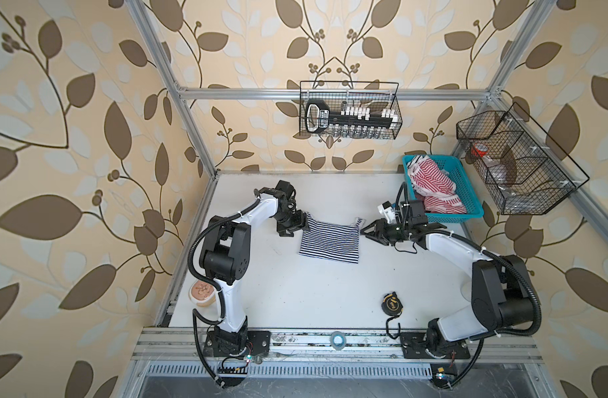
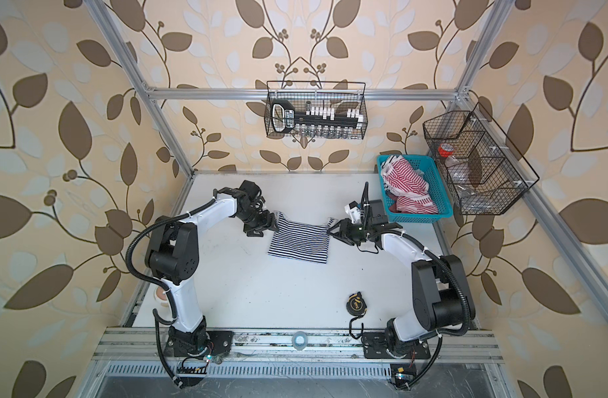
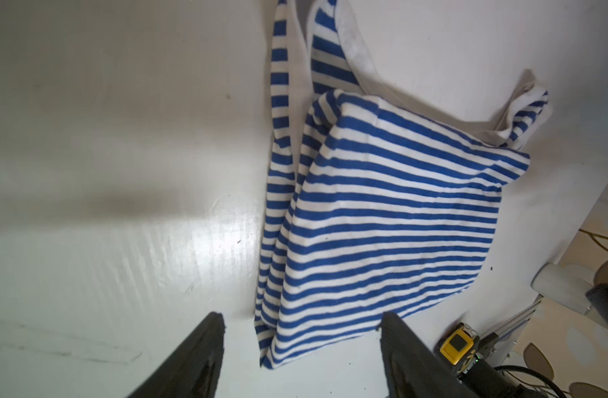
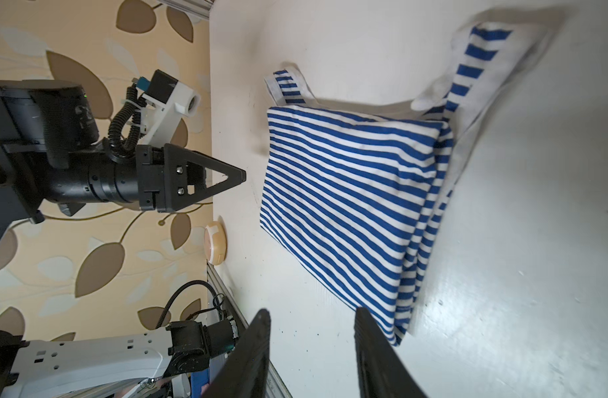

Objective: Fold and stack the tank tops
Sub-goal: 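Move both grippers toward the far corners of the folded tank top, then grasp the far edge of the folded blue-striped tank top with the left gripper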

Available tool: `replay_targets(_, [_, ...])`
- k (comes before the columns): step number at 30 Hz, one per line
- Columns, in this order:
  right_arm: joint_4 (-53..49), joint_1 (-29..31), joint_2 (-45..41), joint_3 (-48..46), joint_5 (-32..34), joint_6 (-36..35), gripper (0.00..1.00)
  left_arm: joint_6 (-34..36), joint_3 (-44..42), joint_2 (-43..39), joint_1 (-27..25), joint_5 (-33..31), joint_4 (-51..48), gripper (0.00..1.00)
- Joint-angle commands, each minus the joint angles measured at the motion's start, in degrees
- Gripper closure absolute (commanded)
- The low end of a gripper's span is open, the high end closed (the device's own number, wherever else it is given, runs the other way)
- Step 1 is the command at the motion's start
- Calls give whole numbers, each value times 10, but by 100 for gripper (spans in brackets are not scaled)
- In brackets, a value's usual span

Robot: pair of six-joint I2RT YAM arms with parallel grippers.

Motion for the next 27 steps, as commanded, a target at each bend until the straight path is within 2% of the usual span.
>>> replay_targets(1, [-13,-13,-24,-11,4,-20,59,-8,-1,9,5,34,48,26])
replay_targets(9, [-20,-28,-24,-13,1,-28,59,-16,3,65,5,46,60,26])
replay_targets(18, [-9,-28,-11,-14,-3,-24,59,-32,-5,89,-10,70,83,28])
replay_targets(27, [-1,-28,-4,-21,-6,-24,59,-60,-27,113,-33,70,106,40])
